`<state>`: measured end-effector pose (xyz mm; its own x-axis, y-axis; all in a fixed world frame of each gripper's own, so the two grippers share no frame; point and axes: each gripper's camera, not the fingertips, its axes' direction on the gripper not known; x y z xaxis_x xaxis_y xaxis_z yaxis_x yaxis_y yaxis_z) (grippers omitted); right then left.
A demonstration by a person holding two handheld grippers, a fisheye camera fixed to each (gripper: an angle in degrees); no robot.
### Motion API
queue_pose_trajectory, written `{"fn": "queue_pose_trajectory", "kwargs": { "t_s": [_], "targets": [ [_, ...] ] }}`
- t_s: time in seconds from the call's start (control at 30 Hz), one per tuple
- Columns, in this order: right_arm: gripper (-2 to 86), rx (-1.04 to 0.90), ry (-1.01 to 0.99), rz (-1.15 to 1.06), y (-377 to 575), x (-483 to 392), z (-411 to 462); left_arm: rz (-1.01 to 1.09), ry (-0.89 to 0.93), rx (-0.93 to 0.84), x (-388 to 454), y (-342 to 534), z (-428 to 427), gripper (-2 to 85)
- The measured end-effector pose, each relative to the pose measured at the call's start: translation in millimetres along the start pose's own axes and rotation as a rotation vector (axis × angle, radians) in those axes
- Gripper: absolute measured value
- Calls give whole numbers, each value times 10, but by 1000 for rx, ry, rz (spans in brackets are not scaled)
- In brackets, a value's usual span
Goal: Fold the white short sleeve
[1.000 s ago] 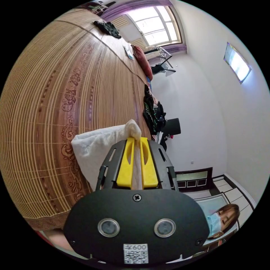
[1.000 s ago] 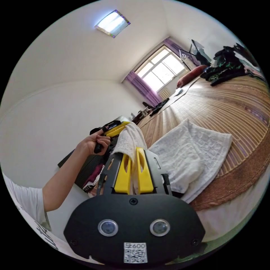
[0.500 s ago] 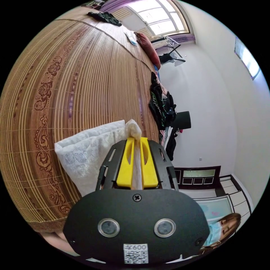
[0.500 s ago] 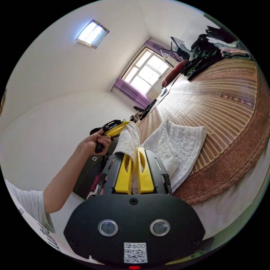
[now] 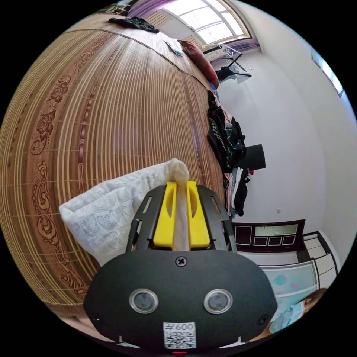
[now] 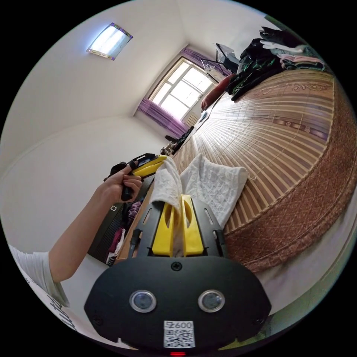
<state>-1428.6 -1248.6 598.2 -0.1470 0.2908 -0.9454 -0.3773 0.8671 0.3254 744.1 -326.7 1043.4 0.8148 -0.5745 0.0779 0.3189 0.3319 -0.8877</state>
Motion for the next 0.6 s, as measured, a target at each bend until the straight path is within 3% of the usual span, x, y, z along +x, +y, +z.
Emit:
{"fn": "queue_pose_trajectory", "kwargs": {
  "t_s": [0.17, 0.23, 0.3, 0.47, 0.6],
  "targets": [
    [-7, 18, 23, 23, 105, -159, 97, 123, 305, 48, -239, 330, 50, 69],
    [-6, 23, 15, 37, 150, -196, 130, 201, 305, 87, -279, 518, -143, 70],
    [-5, 34, 5, 47, 196, -235, 163, 267, 204, 120, -357, 743, -363, 70],
    [27, 13, -78, -65, 233, -471, 318, 357, -242, 79, -730, 1286, -614, 62],
    [42, -10, -16, -166, 191, -651, 425, 477, -313, 51, -814, 1506, -507, 42]
  ]
}}
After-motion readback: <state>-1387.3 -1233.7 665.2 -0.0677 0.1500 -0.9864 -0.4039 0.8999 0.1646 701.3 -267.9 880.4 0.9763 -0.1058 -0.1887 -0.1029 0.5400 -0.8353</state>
